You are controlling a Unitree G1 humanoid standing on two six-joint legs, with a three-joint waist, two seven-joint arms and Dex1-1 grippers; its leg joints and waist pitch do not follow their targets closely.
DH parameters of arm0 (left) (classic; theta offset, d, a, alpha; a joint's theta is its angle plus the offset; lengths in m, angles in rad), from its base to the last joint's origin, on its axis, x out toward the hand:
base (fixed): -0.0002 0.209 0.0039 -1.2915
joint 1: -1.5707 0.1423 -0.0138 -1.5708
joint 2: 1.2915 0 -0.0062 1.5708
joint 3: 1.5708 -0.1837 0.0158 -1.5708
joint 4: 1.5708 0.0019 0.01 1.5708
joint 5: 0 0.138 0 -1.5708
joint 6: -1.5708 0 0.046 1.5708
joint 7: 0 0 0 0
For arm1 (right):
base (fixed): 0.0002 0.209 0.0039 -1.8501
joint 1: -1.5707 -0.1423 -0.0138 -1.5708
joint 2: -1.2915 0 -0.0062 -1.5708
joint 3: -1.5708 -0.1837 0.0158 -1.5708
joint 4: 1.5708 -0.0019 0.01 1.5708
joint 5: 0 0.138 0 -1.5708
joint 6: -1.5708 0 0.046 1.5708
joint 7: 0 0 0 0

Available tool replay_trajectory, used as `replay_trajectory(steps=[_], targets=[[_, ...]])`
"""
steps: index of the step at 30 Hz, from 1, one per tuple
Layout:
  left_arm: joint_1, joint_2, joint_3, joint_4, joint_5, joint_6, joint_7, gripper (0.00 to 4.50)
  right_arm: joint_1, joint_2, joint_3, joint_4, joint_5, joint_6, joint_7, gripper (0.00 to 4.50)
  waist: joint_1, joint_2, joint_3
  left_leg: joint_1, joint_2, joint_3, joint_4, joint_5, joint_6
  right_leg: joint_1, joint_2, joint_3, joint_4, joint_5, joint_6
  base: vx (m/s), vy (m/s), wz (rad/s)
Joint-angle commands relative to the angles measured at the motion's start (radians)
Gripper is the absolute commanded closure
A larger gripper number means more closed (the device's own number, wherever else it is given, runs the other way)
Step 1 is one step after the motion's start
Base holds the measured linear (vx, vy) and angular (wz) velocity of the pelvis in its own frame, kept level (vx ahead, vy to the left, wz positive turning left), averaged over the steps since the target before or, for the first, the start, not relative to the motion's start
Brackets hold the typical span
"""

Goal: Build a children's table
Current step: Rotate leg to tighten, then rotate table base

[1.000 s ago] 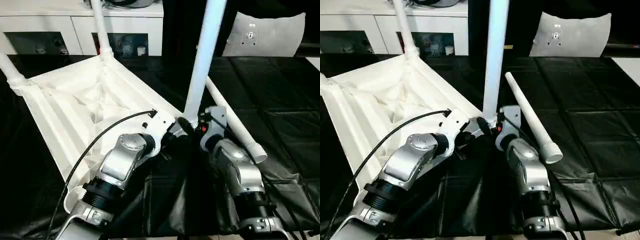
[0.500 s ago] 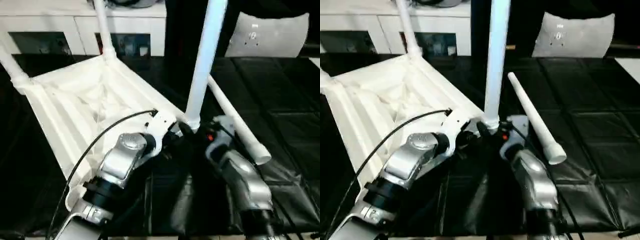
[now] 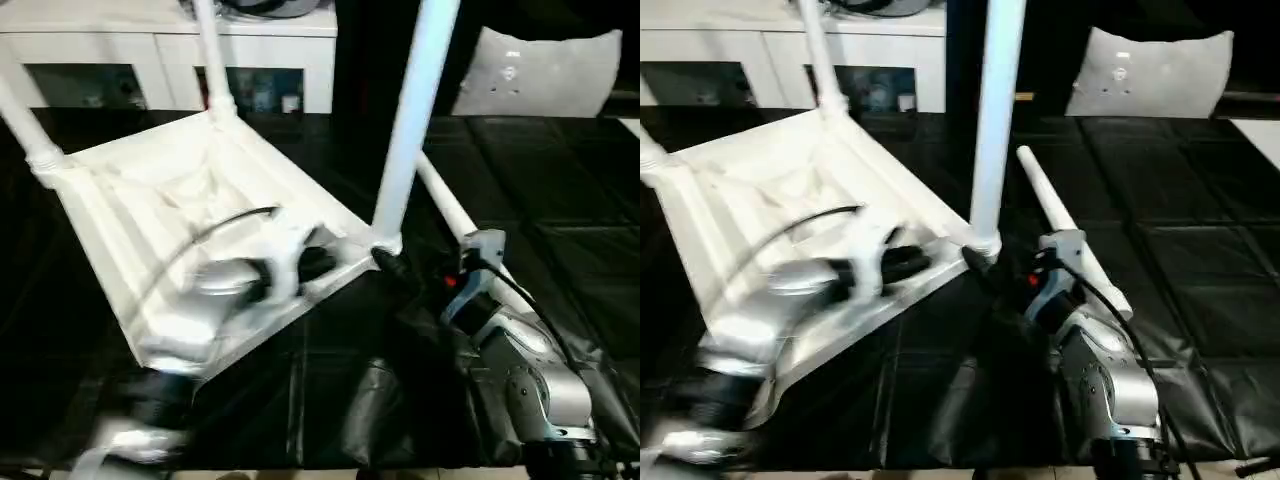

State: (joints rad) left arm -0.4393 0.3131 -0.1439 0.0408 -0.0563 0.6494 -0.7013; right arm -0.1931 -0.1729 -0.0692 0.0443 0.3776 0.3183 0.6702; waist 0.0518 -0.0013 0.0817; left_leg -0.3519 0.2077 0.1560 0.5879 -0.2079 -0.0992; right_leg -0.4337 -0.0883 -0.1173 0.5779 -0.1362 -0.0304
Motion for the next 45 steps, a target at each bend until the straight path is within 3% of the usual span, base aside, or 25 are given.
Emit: replay_trajectory(steps=[1, 4, 5, 7, 8, 9, 11, 13, 14, 15, 17, 19, 20, 22, 28, 31, 34, 35, 36, 38, 39, 40, 42, 43, 45], targets=[[0.012, 0.023, 0.009, -0.049, 0.012, 0.024, -0.029, 3.6, 0.002, -0.006, 0.029, -0.027, 0.002, 0.015, 0.036, 0.0, 0.005, -0.007, -0.069, -0.01, 0.007, 0.007, -0.065, -0.114, 0.089, 0.073, -0.046, 0.047, -0.074, -0.402, -0.086, 0.0, 0.0, 0.0], [0.038, 0.139, 0.05, -0.155, -0.008, 0.133, -0.072, 3.6, -0.015, -0.023, 0.085, -0.053, 0.006, 0.039, 0.089, 0.0, 0.007, -0.004, -0.069, -0.009, 0.015, 0.006, -0.067, -0.093, 0.087, 0.073, -0.045, 0.05, -0.06, -0.341, -0.133, 0.0, 0.0, 0.0], [0.046, 0.179, 0.065, -0.188, -0.015, 0.161, -0.091, 3.6, -0.032, -0.031, 0.098, -0.051, 0.002, 0.044, 0.106, 0.0, 0.007, -0.008, -0.068, -0.01, 0.014, 0.007, -0.067, -0.09, 0.09, 0.073, -0.045, 0.05, -0.062, -0.333, -0.135, 0.0, 0.0, 0.0], [0.052, 0.208, 0.073, -0.21, -0.025, 0.179, -0.101, 3.6, -0.043, -0.037, 0.106, -0.048, 0.0, 0.047, 0.117, 0.0, 0.006, -0.006, -0.067, -0.008, 0.014, 0.008, -0.067, -0.085, 0.088, 0.072, -0.045, 0.052, -0.058, -0.309, -0.153, 0.0, 0.0, 0.0], [0.065, 0.252, 0.081, -0.236, -0.039, 0.177, -0.136, 3.6, -0.065, -0.047, 0.114, -0.035, -0.004, 0.044, 0.137, 0.0, 0.009, -0.004, -0.067, -0.004, 0.014, 0.007, -0.067, -0.089, 0.082, 0.072, -0.047, 0.053, -0.056, -0.31, -0.16, 0.0, 0.0, 0.0], [0.101, 0.348, 0.07, -0.279, -0.057, 0.103, -0.233, 3.6, -0.117, -0.065, 0.12, 0.013, -0.016, 0.029, 0.16, 0.0, 0.009, -0.005, -0.066, -0.006, 0.013, 0.006, -0.068, -0.094, 0.083, 0.073, -0.047, 0.053, -0.056, -0.315, -0.162, 0.0, 0.0, 0.0], [0.107, 0.359, 0.07, -0.285, -0.06, 0.097, -0.245, 3.6, -0.126, -0.067, 0.12, 0.024, -0.02, 0.024, 0.162, 0.0, 0.004, -0.004, -0.062, -0.007, 0.011, 0.007, -0.07, -0.116, 0.076, 0.071, -0.046, 0.055, -0.057, -0.342, -0.156, 0.0, 0.0, 0.0], [0.123, 0.392, 0.069, -0.304, -0.07, 0.082, -0.281, 3.6, -0.154, -0.075, 0.118, 0.059, -0.032, 0.007, 0.168, 0.0, 0.007, -0.001, -0.061, 0.001, 0.012, 0.011, -0.068, -0.118, 0.064, 0.066, -0.046, 0.059, -0.059, -0.346, -0.161, 0.0, 0.0, 0.0], [0.138, 0.427, 0.069, -0.322, -0.077, 0.072, -0.315, 3.6, -0.194, -0.084, 0.11, 0.114, -0.053, -0.02, 0.165, 0.0, 0.012, -0.002, -0.061, 0.006, 0.013, 0.012, -0.068, -0.119, 0.062, 0.062, -0.048, 0.06, -0.061, -0.345, -0.163, 0.0, 0.0, 0.0], [0.15, 0.473, 0.07, -0.336, -0.08, 0.085, -0.344, 3.41, -0.251, -0.099, 0.09, 0.196, -0.082, -0.054, 0.129, 0.0, 0.008, -0.004, -0.063, -0.002, 0.011, 0.009, -0.07, -0.112, 0.059, 0.07, -0.047, 0.06, -0.052, -0.328, -0.174, 0.0, 0.0, 0.0], [0.167, 0.544, 0.071, -0.347, -0.072, 0.097, -0.382, 3.27, -0.33, -0.121, 0.049, 0.325, -0.122, -0.117, 0.049, 0.0, 0.004, -0.004, -0.062, -0.003, 0.009, 0.009, -0.07, -0.128, 0.044, 0.068, -0.047, 0.058, -0.05, -0.345, -0.182, 0.0, 0.0, 0.0], [0.175, 0.575, 0.074, -0.349, -0.067, 0.103, -0.394, 3.21, -0.354, -0.128, 0.03, 0.366, -0.126, -0.136, 0.019, 0.0, 0.003, -0.006, -0.055, -0.002, 0.006, 0.012, -0.069, -0.154, 0.037, 0.067, -0.047, 0.061, -0.058, -0.398, -0.163, 0.0, 0.0, 0.0], [0.182, 0.595, 0.078, -0.348, -0.063, 0.1, -0.404, 3.1, -0.365, -0.131, 0.016, 0.389, -0.125, -0.149, -0.003, 0.0, 0.007, -0.004, -0.057, 0.007, 0.007, 0.014, -0.066, -0.16, 0.034, 0.061, -0.047, 0.062, -0.061, -0.413, -0.157, 0.0, 0.0, 0.0], [0.199, 0.65, 0.092, -0.335, -0.056, 0.079, -0.421, 2.88, -0.38, -0.138, -0.011, 0.43, -0.117, -0.174, -0.043, 0.0, 0.009, -0.004, -0.061, -0.001, 0.008, 0.012, -0.068, -0.136, 0.035, 0.068, -0.044, 0.061, -0.05, -0.362, -0.166, 0.0, 0.0, 0.0], [0.205, 0.706, 0.097, -0.292, -0.026, -0.001, -0.432, 2.38, -0.374, -0.137, -0.018, 0.447, -0.123, -0.207, -0.044, 0.0, 0.006, -0.006, -0.062, -0.006, 0.005, 0.011, -0.065, -0.128, 0.045, 0.071, -0.042, 0.06, -0.048, -0.34, -0.169, 0.0, 0.0, 0.0], [0.182, 0.713, 0.074, -0.236, 0.001, -0.109, -0.43, 2.1, -0.327, -0.113, 0.01, 0.392, -0.118, -0.186, -0.006, 0.0, 0.007, -0.005, -0.059, -0.005, 0.005, 0.011, -0.066, -0.15, 0.048, 0.069, -0.042, 0.061, -0.054, -0.373, -0.157, 0.0, 0.0, 0.0], [0.164, 0.728, 0.037, -0.183, 0.036, -0.217, -0.436, 2.1, -0.283, -0.093, 0.041, 0.347, -0.123, -0.155, -0.02, 0.0, 0.007, -0.005, -0.059, -0.003, 0.007, 0.009, -0.07, -0.165, 0.042, 0.068, -0.041, 0.062, -0.055, -0.391, -0.141, 0.0, 0.0, 0.0], [0.155, 0.744, 0.007, -0.134, 0.063, -0.319, -0.457, 2.1, -0.246, -0.086, 0.071, 0.311, -0.128, -0.128, -0.026, 0.0, 0.007, -0.004, -0.06, -0.003, 0.007, 0.008, -0.07, -0.165, 0.04, 0.068, -0.043, 0.061, -0.054, -0.391, -0.142, 0.0, 0.0, 0.0], [0.153, 0.748, -0.001, -0.12, 0.067, -0.347, -0.468, 2.1, -0.237, -0.086, 0.081, 0.304, -0.129, -0.124, -0.025, 0.0, 0.006, -0.005, -0.058, -0.005, 0.008, 0.006, -0.073, -0.178, 0.037, 0.068, -0.044, 0.062, -0.056, -0.406, -0.129, 0.0, 0.0, 0.0], [0.153, 0.755, -0.009, -0.109, 0.073, -0.359, -0.477, 2.1, -0.229, -0.088, 0.093, 0.3, -0.133, -0.124, -0.021, 0.0, 0.007, -0.005, -0.058, -0.002, 0.009, 0.006, -0.073, -0.184, 0.032, 0.066, -0.044, 0.063, -0.057, -0.413, -0.127, 0.0, 0.0, 0.0], [0.146, 0.77, -0.028, -0.083, 0.095, -0.4, -0.503, 2.1, -0.215, -0.09, 0.107, 0.291, -0.145, -0.122, -0.014, 0.0, 0.009, 0.01, -0.057, 0.0, 0.009, 0.005, -0.074, -0.191, 0.025, 0.063, -0.045, 0.064, -0.056, -0.412, -0.133, 0.0, 0.0, 0.0], [0.138, 0.777, -0.041, -0.062, 0.109, -0.423, -0.516, 2.1, -0.207, -0.09, 0.114, 0.286, -0.151, -0.12, -0.01, 0.0, 0.007, 0.002, -0.056, -0.001, 0.008, 0.006, -0.075, -0.204, 0.024, 0.063, -0.043, 0.064, -0.061, -0.418, -0.128, 0.0, 0.0, 0.0], [0.125, 0.781, -0.056, -0.036, 0.12, -0.457, -0.538, 2.1, -0.196, -0.089, 0.119, 0.276, -0.16, -0.109, -0.007, 0.0, 0.008, 0.004, -0.055, 0.001, 0.009, 0.006, -0.076, -0.211, 0.019, 0.063, -0.045, 0.066, -0.059, -0.422, -0.125, 0.0, 0.0, 0.0], [0.118, 0.782, -0.064, -0.023, 0.125, -0.472, -0.548, 2.1, -0.192, -0.09, 0.122, 0.273, -0.167, -0.105, -0.008, 0.0, 0.009, 0.011, -0.056, 0.001, 0.009, 0.005, -0.076, -0.212, 0.017, 0.063, -0.046, 0.066, -0.059, -0.419, -0.127, 0.0, 0.0, 0.0], [0.101, 0.779, -0.08, -0.002, 0.132, -0.5, -0.564, 2.1, -0.184, -0.091, 0.13, 0.273, -0.182, -0.1, -0.017, 0.0, 0.009, 0.008, -0.057, 0.003, 0.011, 0.005, -0.076, -0.212, 0.008, 0.064, -0.046, 0.067, -0.055, -0.389, -0.144, 0.0, 0.0, 0.0]])
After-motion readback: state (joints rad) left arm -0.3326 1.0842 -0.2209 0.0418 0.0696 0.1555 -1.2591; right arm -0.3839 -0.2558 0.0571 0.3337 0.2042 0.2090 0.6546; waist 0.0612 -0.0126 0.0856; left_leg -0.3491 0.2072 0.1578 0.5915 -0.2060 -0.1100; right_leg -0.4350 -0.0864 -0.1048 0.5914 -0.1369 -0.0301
